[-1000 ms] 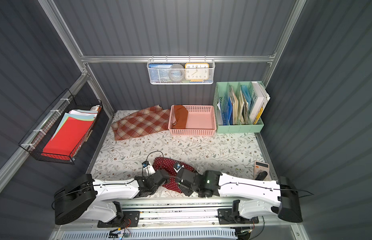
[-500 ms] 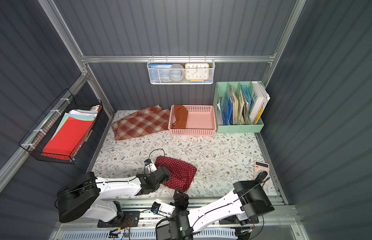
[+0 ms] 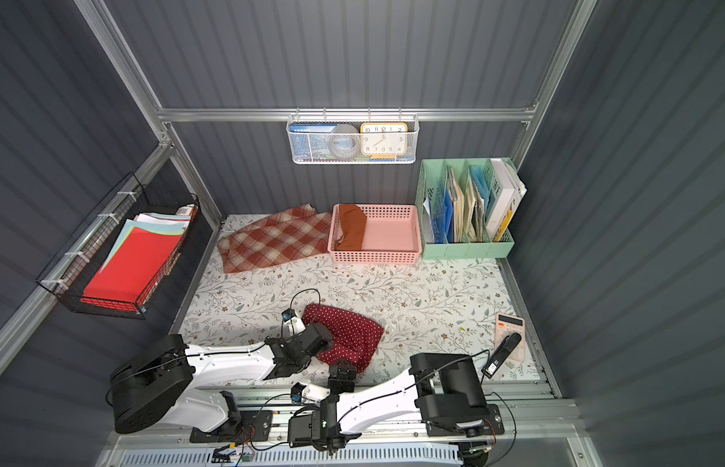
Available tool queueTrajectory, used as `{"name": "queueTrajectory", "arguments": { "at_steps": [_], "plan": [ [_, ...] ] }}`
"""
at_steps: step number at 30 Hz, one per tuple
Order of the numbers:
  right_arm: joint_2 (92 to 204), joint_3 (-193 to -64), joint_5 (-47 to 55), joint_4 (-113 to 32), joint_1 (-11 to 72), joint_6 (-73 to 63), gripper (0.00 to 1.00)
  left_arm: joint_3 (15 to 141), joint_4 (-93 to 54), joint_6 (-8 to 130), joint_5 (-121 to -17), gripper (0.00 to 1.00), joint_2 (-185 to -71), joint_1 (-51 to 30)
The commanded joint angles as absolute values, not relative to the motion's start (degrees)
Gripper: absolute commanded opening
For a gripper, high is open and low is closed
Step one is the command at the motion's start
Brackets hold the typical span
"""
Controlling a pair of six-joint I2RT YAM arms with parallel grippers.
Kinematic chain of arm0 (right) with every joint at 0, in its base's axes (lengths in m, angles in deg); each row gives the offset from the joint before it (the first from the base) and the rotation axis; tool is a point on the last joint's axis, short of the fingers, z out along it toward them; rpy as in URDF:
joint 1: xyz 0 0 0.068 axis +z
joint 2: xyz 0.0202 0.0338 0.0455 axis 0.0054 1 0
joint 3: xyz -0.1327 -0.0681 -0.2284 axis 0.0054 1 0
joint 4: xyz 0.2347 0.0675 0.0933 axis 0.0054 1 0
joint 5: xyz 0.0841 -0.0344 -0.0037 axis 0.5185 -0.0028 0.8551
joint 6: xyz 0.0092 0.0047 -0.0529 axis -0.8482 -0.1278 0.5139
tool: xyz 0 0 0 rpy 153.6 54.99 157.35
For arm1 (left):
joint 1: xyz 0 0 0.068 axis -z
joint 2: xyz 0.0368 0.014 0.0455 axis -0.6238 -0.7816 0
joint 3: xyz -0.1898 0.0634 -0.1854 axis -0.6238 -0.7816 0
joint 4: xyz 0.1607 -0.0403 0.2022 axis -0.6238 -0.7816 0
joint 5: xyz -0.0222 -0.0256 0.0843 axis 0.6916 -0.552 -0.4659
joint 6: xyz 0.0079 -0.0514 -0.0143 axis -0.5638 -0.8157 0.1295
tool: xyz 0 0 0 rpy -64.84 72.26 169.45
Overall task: Roll up the skirts
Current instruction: Roll the skirt at the center of the board.
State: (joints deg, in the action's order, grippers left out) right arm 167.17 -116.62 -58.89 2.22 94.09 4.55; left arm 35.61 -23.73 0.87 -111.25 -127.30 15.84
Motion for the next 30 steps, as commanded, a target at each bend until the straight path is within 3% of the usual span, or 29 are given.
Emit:
{"name": "queueTrajectory", "arguments": {
  "at_steps": [1,13,20,24,28,30],
  "plan": [
    [170.08,-119.25,-60.29,2.16,92.43,6.16,0.95,35.73,-25.68,2.18,-107.23,0.00,-127.84,15.83],
    [179.62,-121.88,-64.39,2.14,86.81,7.29,0.95,35.67,-26.50,1.67,-106.38,0.00,-126.78,15.81],
    [183.03,-122.33,-67.17,4.61,83.86,3.98,0.87,35.07,-28.60,1.55,-106.98,0.00,-123.44,15.81],
    [184.19,-122.90,-72.09,4.91,83.63,1.90,0.75,34.80,-29.13,1.35,-106.92,0.00,-122.24,15.81],
    [183.41,-122.07,-69.26,3.21,82.56,2.63,0.60,34.46,-29.79,1.02,-106.35,0.00,-121.17,15.81],
    [183.43,-122.03,-65.84,3.21,81.60,3.34,0.41,33.73,-30.08,0.67,-106.16,0.00,-119.87,15.81]
  ]
}}
